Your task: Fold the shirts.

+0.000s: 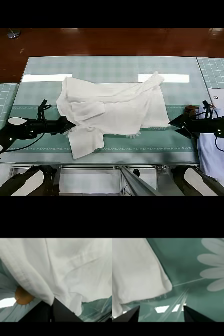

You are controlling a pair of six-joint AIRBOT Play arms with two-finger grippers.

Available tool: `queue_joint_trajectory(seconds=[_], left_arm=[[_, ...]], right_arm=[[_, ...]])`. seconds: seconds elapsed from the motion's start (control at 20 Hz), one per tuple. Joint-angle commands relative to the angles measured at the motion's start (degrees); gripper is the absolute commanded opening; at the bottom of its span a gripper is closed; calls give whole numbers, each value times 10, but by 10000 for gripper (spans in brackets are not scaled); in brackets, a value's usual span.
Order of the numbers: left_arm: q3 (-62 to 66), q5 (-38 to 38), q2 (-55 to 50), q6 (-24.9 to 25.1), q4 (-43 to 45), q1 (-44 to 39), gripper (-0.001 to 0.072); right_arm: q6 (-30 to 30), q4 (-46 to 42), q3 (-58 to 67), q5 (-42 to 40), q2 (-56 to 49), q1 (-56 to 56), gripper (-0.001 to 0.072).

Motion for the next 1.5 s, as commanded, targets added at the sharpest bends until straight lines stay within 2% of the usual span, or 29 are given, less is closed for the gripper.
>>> queue_joint_trajectory(seconds=[0.0, 0.1, 0.25, 0.3, 0.35, 0.4, 0.5, 0.65, 0.75, 0.85, 0.9, 1.05, 1.25, 1.4, 1.45], left_arm=[[2, -3, 0, 5, -3, -2, 35], [2, -7, 0, 5, -3, -2, 35], [2, -7, 0, 5, -4, -2, 35], [2, -7, 0, 5, -4, -2, 35], [2, -7, 0, 5, -8, -2, 35], [4, -7, 0, 8, -14, -2, 35], [36, -26, 1, 30, -24, -1, 35], [168, -64, 31, 31, -90, 1, 34], [293, -38, 69, 30, -137, 2, 34], [429, 7, 95, 30, -127, 2, 34], [496, 33, 104, 25, -98, 2, 34], [672, 59, 120, -36, 5, 3, 34], [826, 57, 170, -119, 168, 3, 33], [854, 43, 244, -189, 305, 3, 34], [854, 24, 269, -196, 338, 3, 34]], right_arm=[[0, 31, -3, -42, -41, 39, 620], [1, 61, 17, -79, -79, 61, 619], [7, 88, 75, -83, -143, 104, 619], [14, 88, 90, -80, -161, 122, 580], [17, 88, 106, -70, -177, 141, 326], [10, 88, 123, -56, -185, 158, 31], [-2, 80, 177, -26, -183, 179, 29], [5, 72, 354, 48, -166, 181, 29], [31, 61, 509, 52, -141, 181, 29], [61, 38, 670, 49, -123, 181, 29], [73, 24, 742, 51, -115, 181, 29], [82, -17, 912, 64, -71, 181, 29], [84, -90, 933, 86, 55, 181, 29], [108, -141, 933, 115, 132, 181, 29], [108, -145, 933, 116, 151, 181, 29]])
